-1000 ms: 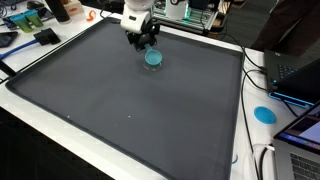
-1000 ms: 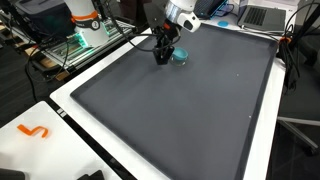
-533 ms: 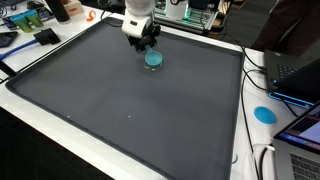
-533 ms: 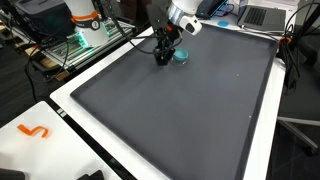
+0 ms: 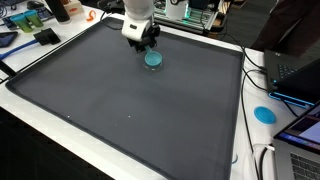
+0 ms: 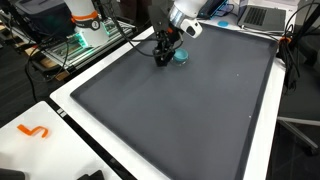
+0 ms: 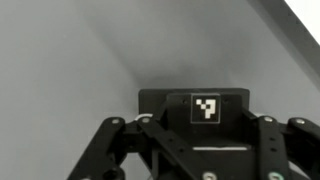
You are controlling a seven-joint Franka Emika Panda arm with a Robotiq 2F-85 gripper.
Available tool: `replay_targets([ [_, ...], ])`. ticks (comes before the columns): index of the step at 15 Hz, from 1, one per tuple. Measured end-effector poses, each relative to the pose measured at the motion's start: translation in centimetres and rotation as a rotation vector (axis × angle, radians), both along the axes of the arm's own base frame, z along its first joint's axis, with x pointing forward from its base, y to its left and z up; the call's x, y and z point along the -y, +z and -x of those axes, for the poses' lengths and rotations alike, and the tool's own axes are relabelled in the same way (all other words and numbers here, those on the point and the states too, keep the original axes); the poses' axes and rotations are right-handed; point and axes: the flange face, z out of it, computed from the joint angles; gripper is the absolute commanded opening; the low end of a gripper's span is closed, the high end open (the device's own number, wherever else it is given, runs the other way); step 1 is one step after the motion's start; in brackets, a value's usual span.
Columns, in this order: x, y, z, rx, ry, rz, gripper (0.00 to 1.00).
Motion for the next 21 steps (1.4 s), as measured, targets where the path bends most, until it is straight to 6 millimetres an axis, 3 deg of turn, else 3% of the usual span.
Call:
replay_targets([
  [21, -0.28, -0.86, -1.04, -0.081, 0.037, -0.001, 0.31],
])
